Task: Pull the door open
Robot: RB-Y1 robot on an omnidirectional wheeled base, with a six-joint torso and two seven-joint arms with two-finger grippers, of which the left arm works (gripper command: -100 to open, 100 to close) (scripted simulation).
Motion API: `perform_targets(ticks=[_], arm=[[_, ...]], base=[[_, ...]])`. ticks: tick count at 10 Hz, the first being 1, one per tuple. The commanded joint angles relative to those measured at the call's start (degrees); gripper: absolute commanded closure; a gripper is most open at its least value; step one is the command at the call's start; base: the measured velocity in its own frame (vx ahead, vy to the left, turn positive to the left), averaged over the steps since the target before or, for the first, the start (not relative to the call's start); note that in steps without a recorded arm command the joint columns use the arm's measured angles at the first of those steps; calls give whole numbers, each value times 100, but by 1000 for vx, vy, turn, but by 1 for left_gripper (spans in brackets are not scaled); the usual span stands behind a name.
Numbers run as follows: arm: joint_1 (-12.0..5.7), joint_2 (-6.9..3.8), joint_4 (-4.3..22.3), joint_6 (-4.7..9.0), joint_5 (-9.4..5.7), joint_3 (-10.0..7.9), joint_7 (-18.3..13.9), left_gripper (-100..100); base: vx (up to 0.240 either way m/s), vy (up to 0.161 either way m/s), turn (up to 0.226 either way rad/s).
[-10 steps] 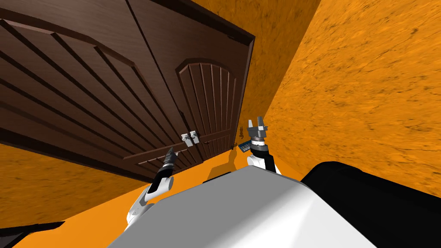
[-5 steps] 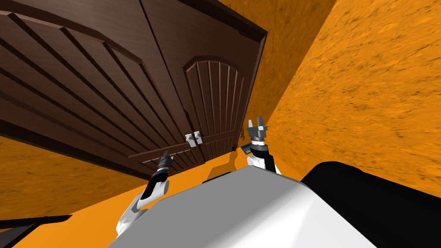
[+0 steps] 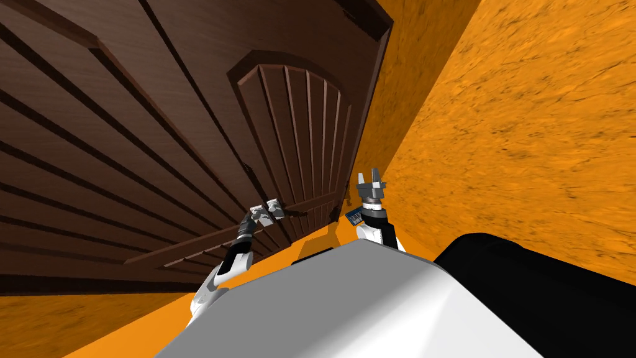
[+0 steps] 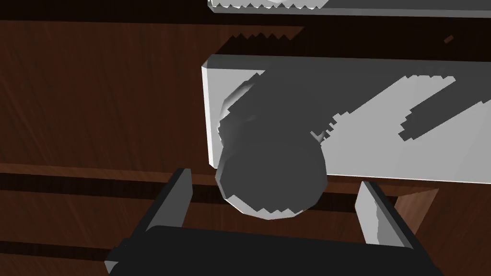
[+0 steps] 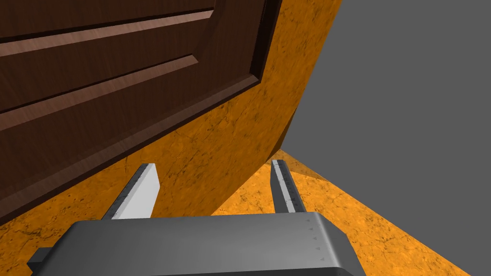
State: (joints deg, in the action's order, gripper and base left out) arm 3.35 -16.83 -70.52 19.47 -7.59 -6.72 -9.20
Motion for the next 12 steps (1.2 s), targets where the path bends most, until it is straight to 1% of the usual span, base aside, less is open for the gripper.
perform_targets(ticks=[1, 2, 7, 8, 10, 11, 12], arm=[[0, 0, 0, 0, 0, 0, 0, -100], [0, 0, 0, 0, 0, 0, 0, 100], [0, 0, 0, 0, 0, 0, 0, 100], [107, -62, 44, -9, -14, -61, -10, 100], [131, -82, 51, -8, -19, -77, -16, 100], [203, -142, 71, -7, -32, -119, -36, 100], [161, -156, 13, 8, -29, -5, -82, -100]], base=[[115, -64, -28], [-14, 11, 33], [-23, 8, -9], [-125, 70, 67], [-157, 54, 86], [-164, 53, 98], [-197, 25, -38]])
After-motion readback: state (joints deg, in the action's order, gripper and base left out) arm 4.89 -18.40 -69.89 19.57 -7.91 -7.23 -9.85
